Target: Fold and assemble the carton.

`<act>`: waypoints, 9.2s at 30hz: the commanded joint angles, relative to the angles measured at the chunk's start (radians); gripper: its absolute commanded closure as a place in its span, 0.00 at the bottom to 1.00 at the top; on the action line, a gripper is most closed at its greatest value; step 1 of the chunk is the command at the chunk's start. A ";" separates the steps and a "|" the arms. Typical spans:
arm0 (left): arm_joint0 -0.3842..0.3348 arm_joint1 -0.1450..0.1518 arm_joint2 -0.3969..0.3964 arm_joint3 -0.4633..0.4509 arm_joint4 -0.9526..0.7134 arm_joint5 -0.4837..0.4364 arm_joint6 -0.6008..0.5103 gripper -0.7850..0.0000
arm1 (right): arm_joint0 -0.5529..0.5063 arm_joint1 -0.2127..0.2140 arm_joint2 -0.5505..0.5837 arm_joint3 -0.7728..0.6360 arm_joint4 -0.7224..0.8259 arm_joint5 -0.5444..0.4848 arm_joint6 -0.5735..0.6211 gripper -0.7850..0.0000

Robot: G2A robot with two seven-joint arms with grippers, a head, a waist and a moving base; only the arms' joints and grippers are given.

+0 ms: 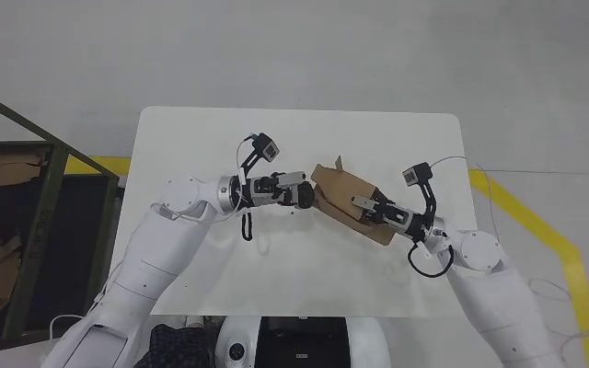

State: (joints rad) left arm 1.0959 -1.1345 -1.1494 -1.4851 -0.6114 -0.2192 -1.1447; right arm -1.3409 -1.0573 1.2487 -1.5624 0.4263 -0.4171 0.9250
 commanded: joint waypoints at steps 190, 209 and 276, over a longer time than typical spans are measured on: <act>0.237 0.028 -0.174 -0.137 0.012 0.080 0.036 0.00 | 0.052 0.001 0.051 0.089 0.224 -0.122 0.347 1.00; 0.153 0.008 -0.072 -0.018 -0.030 -0.009 0.028 0.00 | 0.065 -0.006 -0.052 0.058 0.231 -0.096 0.382 1.00; 0.005 -0.035 0.046 0.153 -0.173 -0.050 -0.204 0.00 | 0.077 -0.032 -0.130 0.091 0.182 -0.080 0.224 1.00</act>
State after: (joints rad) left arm 1.1000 -1.1701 -1.1009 -1.3326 -0.7857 -0.2679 -1.3476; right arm -1.2640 -1.0892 1.1185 -1.4721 0.6085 -0.4981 1.1526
